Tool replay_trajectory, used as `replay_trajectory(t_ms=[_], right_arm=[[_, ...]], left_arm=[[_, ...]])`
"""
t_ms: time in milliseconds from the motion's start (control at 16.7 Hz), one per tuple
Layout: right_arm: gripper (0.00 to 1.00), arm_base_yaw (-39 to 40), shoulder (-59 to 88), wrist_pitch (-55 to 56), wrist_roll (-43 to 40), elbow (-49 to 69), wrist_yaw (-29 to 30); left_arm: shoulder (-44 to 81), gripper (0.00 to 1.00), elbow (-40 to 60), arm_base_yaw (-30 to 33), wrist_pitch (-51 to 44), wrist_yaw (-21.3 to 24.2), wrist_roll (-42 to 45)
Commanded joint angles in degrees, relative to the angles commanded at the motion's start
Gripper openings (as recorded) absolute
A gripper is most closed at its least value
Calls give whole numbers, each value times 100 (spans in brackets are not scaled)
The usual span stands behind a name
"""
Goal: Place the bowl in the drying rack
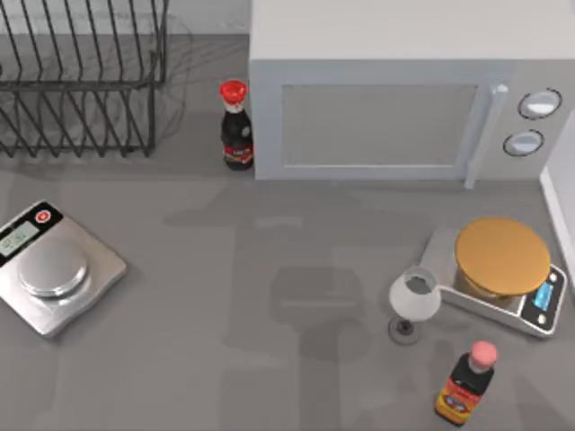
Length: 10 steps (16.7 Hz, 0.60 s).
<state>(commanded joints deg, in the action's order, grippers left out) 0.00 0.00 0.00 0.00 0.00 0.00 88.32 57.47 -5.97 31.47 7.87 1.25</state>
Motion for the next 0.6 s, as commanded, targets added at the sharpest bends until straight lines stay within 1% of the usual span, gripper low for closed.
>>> replay_trajectory(t_ms=[120, 300, 420, 600], right_arm=[[100, 0, 0, 0, 0, 0, 0], [100, 0, 0, 0, 0, 0, 0], [100, 0, 0, 0, 0, 0, 0], [100, 0, 0, 0, 0, 0, 0]], left_arm=[[561, 0, -186, 90, 762, -75, -4], [1102, 0, -397, 189, 1453, -160, -26], [1227, 0, -455, 215, 1611, -182, -35], [1227, 0, -455, 215, 1611, -182, -35]])
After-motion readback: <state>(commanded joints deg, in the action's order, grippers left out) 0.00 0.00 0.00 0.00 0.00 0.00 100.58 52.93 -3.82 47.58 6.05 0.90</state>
